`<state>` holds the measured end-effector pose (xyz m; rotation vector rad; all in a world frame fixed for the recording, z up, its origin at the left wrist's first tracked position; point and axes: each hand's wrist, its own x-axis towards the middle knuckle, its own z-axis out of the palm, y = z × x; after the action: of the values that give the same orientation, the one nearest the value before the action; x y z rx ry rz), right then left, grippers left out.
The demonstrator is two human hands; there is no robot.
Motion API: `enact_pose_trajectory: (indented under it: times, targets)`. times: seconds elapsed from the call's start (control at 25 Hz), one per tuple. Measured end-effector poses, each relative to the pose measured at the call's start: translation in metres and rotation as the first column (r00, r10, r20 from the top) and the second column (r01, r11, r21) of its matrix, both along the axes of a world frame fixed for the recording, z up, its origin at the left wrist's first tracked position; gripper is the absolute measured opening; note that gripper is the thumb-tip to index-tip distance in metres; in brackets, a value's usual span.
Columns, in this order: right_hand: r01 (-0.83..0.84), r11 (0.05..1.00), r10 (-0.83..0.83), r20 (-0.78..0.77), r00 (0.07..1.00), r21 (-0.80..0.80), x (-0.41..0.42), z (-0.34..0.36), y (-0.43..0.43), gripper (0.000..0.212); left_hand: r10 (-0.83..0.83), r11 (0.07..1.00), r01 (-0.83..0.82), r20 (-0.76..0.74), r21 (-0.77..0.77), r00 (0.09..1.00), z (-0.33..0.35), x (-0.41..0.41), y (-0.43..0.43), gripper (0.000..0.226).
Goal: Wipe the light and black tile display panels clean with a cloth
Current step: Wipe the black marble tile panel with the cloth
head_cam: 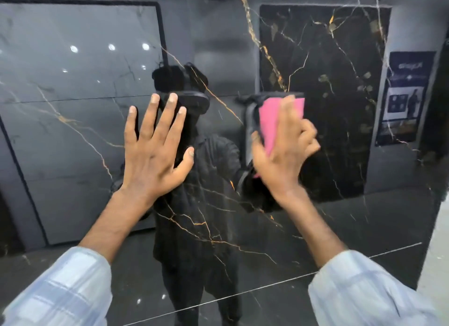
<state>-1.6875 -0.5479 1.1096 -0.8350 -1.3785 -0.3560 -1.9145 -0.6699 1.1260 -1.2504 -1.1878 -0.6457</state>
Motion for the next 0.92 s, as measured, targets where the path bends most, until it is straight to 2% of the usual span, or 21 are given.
enact_pose_trajectory:
  times: [0.04,0.08,0.12,0.16,0.2,0.28,0.32,0.36,0.4,0.44,0.48,0.52,0.56,0.6,0.64,0.68,0.76,0.84,0.88,0.92]
  targets:
    - [-0.022,0.984,-0.026,0.264,0.964,0.177,-0.006,-0.015,-0.003,0.086,-0.005,1.0,0.005,0.005,-0.011,1.0,0.0,0.001,-0.001,0.072]
    - [-0.084,0.941,-0.09,0.482,0.872,0.328,-0.002,-0.023,0.0,0.083,-0.016,1.0,0.017,0.011,-0.024,1.0,0.0,0.002,-0.002,0.072]
    - [-0.145,0.898,-0.141,0.583,0.8,0.416,0.009,-0.014,0.008,0.08,-0.034,0.999,0.034,0.015,-0.035,0.999,0.002,0.003,-0.005,0.071]
    - [-0.151,0.883,-0.157,0.584,0.797,0.444,0.02,0.004,0.019,0.079,-0.051,0.998,0.052,0.015,-0.038,0.999,0.007,0.005,-0.007,0.07]
    - [-0.098,0.907,-0.135,0.504,0.853,0.409,0.028,0.026,0.029,0.081,-0.065,0.997,0.065,0.009,-0.034,0.998,0.015,0.006,-0.01,0.068]
    - [-0.02,0.991,0.001,0.143,0.99,0.135,0.038,0.074,0.036,0.084,-0.073,0.997,0.073,-0.003,0.013,0.997,0.04,0.008,-0.014,0.067]
    - [-0.022,1.0,0.022,-0.027,0.999,0.018,0.036,0.088,0.032,0.084,-0.074,0.996,0.073,0.003,0.042,0.997,0.054,0.008,-0.015,0.067]
    - [-0.018,1.0,0.016,-0.093,0.996,-0.024,0.029,0.09,0.023,0.085,-0.074,0.996,0.073,0.018,0.057,0.997,0.067,0.008,-0.014,0.068]
    - [0.003,1.0,-0.002,-0.039,0.999,0.019,0.019,0.083,0.016,0.088,-0.067,0.996,0.065,0.031,0.058,0.997,0.077,0.006,-0.012,0.069]
    - [0.005,0.99,-0.022,0.126,0.992,0.138,0.01,0.067,0.01,0.091,-0.045,0.998,0.044,0.034,0.053,0.998,0.084,0.004,-0.009,0.07]
    - [-0.038,0.953,-0.071,0.344,0.936,0.301,0.003,0.048,0.005,0.091,-0.012,0.999,0.01,0.024,0.05,1.0,0.086,0.001,-0.005,0.07]
    - [-0.119,0.89,-0.146,0.523,0.84,0.439,0.002,0.03,0.005,0.087,0.025,0.998,-0.025,0.004,0.05,1.0,0.086,-0.001,-0.002,0.071]
    - [-0.194,0.838,-0.21,0.63,0.748,0.51,0.006,0.024,0.01,0.08,0.055,0.997,-0.054,-0.017,0.054,0.998,0.083,-0.003,0.001,0.072]
    - [-0.222,0.804,-0.253,0.656,0.711,0.551,0.014,0.031,0.017,0.076,0.072,0.996,-0.07,-0.031,0.06,0.997,0.081,-0.006,0.003,0.072]
    - [-0.202,0.804,-0.255,0.631,0.733,0.559,0.022,0.047,0.028,0.075,0.076,0.995,-0.074,-0.038,0.066,0.996,0.08,-0.008,0.004,0.072]
    - [-0.15,0.834,-0.218,0.567,0.794,0.532,0.031,0.066,0.039,0.076,0.074,0.995,-0.071,-0.038,0.072,0.997,0.08,-0.009,0.005,0.072]
    - [-0.035,0.942,-0.084,0.335,0.938,0.335,0.048,0.108,0.048,0.083,0.068,0.994,-0.065,-0.031,0.084,0.997,0.081,-0.009,0.005,0.072]
    - [0.029,0.993,-0.038,0.069,0.997,0.114,0.046,0.126,0.04,0.083,0.061,0.995,-0.058,-0.029,0.085,0.998,0.08,-0.007,0.006,0.071]
    - [0.033,0.996,-0.036,0.032,0.999,0.085,0.036,0.124,0.031,0.084,0.054,0.996,-0.051,-0.029,0.079,0.998,0.08,-0.007,0.005,0.071]
    - [0.026,0.989,-0.038,0.083,0.996,0.148,0.024,0.116,0.023,0.087,0.037,0.997,-0.035,-0.023,0.071,0.999,0.08,-0.006,0.004,0.071]
